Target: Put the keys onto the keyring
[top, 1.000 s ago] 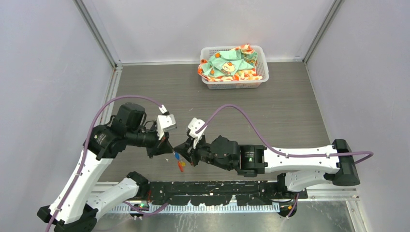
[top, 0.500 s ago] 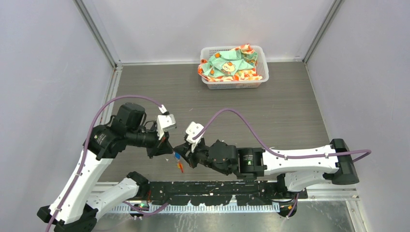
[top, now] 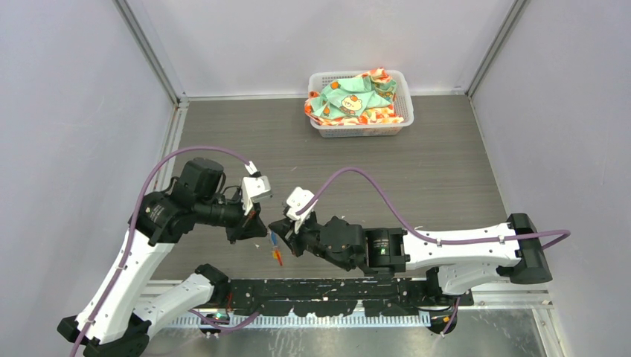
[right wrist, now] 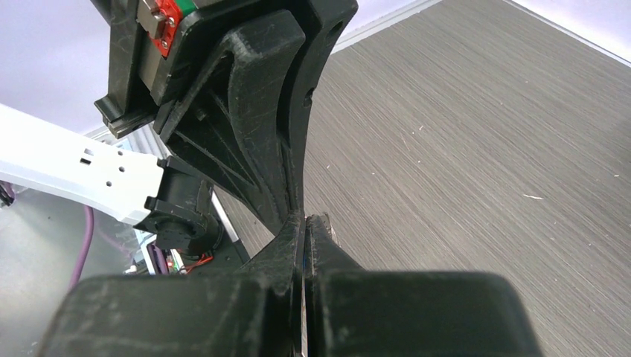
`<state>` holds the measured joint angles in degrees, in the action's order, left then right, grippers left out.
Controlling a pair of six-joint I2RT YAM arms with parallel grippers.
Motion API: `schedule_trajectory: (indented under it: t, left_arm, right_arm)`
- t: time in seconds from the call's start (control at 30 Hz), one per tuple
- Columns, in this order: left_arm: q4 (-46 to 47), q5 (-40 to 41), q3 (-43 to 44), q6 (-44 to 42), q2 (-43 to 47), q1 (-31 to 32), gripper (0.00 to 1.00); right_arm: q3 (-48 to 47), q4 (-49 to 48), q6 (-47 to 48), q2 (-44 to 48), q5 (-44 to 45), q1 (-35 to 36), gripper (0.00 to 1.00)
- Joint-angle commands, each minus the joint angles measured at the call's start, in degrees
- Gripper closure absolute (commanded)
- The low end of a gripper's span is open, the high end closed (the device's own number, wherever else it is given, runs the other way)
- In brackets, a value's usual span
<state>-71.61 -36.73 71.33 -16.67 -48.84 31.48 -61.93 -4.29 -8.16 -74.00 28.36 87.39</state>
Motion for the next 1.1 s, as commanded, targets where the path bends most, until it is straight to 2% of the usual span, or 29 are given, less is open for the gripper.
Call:
schedule_trajectory:
  t: [0.0,0.6,1.07]
  left_arm:
    - [0.32,-2.01,2.16,-0.17,0.25,-0.20,1.00]
    - [0.40,-2.38,2.50,-0.31,0.02,-0.22,1.00]
    - [-0.26,-2.73,3.19,-0.98,0.19,-0.19,1.00]
  right_arm:
    - [-1.88,-2.53,0.10,-0.39,1.64,0.39,0.99]
    - [-1.95,-3.86,-0.59,-1.22,0.96,0.41,0.99]
    - [-2.67,-2.21,-2.53,-1.70,4.82,0.34,0.99]
